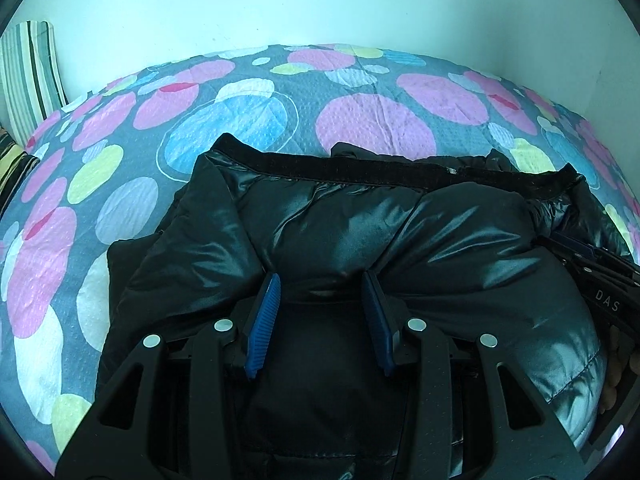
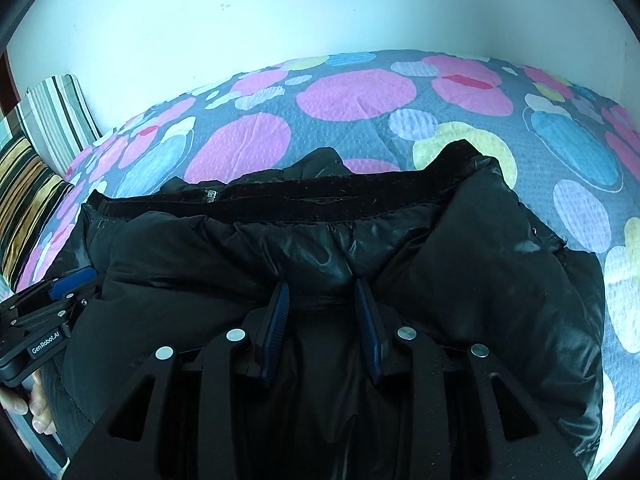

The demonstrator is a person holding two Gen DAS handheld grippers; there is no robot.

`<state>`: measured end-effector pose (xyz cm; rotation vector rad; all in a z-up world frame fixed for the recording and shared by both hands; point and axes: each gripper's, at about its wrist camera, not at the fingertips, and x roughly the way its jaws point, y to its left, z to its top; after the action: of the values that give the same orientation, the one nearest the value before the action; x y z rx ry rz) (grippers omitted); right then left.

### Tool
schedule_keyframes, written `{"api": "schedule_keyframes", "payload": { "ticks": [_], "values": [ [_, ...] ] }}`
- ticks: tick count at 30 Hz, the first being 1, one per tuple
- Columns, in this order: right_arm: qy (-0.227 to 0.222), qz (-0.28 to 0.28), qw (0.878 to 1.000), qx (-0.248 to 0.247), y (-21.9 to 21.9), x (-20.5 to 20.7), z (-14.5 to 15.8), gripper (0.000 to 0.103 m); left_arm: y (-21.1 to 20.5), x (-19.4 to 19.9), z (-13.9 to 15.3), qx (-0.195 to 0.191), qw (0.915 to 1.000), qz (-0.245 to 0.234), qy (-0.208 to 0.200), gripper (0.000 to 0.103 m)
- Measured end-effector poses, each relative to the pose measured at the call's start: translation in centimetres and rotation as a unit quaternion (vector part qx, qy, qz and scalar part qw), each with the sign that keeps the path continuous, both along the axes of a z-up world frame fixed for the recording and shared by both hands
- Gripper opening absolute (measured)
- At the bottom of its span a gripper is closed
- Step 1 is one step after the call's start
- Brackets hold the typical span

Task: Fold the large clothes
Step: 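Lay the hem down over the collar with both tools, then open both tools and lift them off the folded jacket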

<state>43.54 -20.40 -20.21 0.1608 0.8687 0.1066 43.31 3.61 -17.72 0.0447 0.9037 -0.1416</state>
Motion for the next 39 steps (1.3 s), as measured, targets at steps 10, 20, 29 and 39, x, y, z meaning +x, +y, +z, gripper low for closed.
{"api": "schedule_keyframes", "payload": {
  "ticks": [10, 20, 29, 39],
  "values": [
    [-0.040, -0.005, 0.999, 0.016, 0.6, -5.4, 4.6, 0.039, 0.1, -5.4, 3.7, -0.010, 0.9992, 0.004, -0.038, 0.049],
    [-0.002, 0.024, 0.999, -0.025, 4.0, -7.0, 1.4, 0.046, -1.4, -6.0, 0.5, 0.020, 0.9997, -0.005, -0.013, 0.052],
    [-0.003, 0.017, 0.999, -0.037, 4.2, -6.0, -0.4, 0.046, -1.7, -5.3, -0.7, 0.027, 0.9995, 0.001, -0.019, 0.052],
    [-0.028, 0.016, 0.999, -0.033, 4.7, -7.7, 1.6, 0.055, 0.0, -7.7, 1.9, 0.005, 0.9992, 0.003, -0.040, 0.061]
  ]
}}
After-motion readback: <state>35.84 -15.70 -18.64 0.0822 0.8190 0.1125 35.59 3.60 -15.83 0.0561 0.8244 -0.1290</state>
